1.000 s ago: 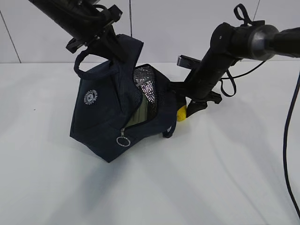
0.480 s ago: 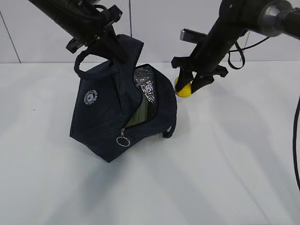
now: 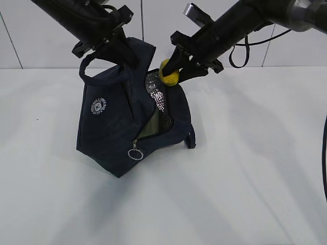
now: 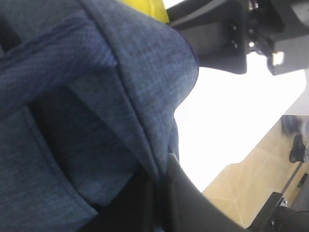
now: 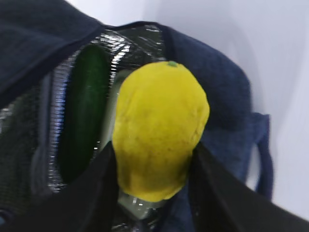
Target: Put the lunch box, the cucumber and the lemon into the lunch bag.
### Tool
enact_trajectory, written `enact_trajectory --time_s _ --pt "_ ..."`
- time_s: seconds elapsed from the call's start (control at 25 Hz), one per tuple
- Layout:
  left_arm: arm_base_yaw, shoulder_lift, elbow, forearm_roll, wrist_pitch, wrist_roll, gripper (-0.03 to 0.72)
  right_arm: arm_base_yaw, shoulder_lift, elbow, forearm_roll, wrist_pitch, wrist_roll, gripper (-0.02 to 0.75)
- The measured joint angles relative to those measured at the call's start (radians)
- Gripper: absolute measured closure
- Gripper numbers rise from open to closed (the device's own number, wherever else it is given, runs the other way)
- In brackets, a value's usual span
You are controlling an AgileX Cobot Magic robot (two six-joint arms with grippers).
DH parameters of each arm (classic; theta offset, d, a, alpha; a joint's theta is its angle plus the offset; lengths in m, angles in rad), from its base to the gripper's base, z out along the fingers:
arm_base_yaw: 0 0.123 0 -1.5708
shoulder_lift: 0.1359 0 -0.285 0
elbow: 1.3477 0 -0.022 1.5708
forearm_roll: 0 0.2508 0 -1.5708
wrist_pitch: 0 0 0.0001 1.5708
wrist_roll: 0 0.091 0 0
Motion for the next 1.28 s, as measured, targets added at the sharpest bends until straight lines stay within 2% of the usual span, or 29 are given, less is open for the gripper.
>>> enact_trajectory --time_s 0.16,0.48,0.64,0.84,1.08,1.28 --pt "0.0 0.0 0.0 0.0 -0.009 0.0 0.697 0.001 0.0 0.0 0.061 0.0 -0.019 0.42" --pt "0.0 0.0 0.0 -0.001 -0.021 0.0 0.697 0.058 0.002 0.055 0.079 0.0 -0.041 0.416" --pt "0.0 0.0 0.0 -0.004 -0.022 0.0 0.697 0.062 0.002 0.081 0.082 0.0 -0.043 0.377" --pt "0.0 0.0 0.0 -0.004 -0.023 0.0 0.697 0.06 0.002 0.083 0.12 0.0 -0.06 0.27" --pt "0.0 0.0 0.0 -0.004 -0.023 0.0 0.697 0.058 0.002 0.083 0.148 0.0 -0.078 0.25" --pt "0.0 0.0 0.0 -0.006 -0.023 0.0 0.697 0.02 0.002 0.083 0.124 0.0 -0.082 0.25"
